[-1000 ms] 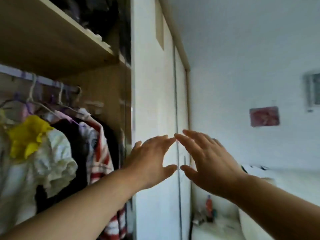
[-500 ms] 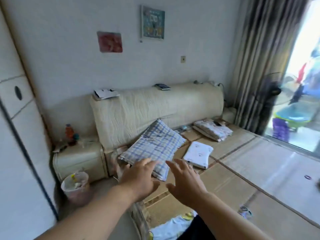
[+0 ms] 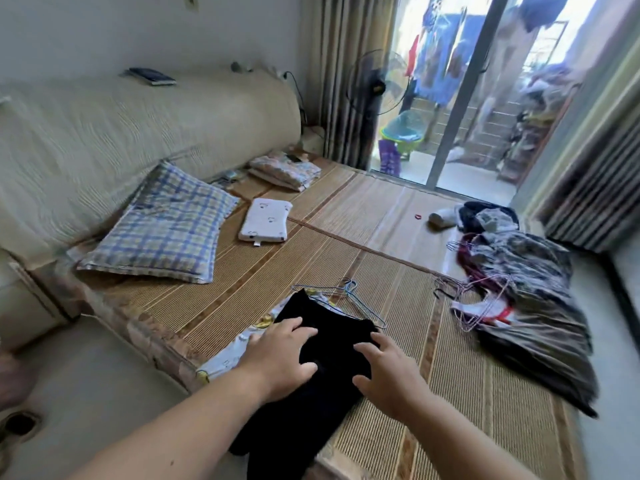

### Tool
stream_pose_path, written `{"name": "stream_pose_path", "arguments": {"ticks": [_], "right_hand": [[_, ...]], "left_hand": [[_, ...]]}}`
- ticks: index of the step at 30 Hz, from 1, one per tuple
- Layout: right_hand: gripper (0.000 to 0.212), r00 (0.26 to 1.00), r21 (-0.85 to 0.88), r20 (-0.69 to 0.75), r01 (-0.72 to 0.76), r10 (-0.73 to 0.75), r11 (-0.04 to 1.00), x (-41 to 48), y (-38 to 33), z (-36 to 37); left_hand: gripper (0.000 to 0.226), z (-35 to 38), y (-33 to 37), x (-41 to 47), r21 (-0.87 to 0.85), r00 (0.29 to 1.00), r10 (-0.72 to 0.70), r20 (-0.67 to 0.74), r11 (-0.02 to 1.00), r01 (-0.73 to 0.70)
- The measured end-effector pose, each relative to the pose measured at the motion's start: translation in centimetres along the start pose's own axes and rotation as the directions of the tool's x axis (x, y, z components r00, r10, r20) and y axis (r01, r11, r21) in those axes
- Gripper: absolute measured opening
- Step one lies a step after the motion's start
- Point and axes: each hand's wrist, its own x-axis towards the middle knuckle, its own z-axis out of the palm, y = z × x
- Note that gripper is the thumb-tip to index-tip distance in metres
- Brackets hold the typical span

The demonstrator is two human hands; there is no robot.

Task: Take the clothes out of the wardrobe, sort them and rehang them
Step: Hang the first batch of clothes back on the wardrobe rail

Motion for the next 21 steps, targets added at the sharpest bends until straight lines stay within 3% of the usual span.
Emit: {"name": "stream_pose_path", "arguments": {"ticks": [10,21], "right_hand": [[0.059,0.987,0.117,0.01,-0.162,0.162,0.98,2.6,9.1,0.5],[0.067,0.976,0.298,0.164,-0.186,0.142,0.936,22.6,19.0,3.7]], "left_hand": [[0.061,4.2,4.3,7.7,-0.021,0.995,0.04,0.093,0.999,-0.039],[0.065,8.8,4.0,26.8,0.012,0.98,-0.131,0.146,0.991,0.131]]}}
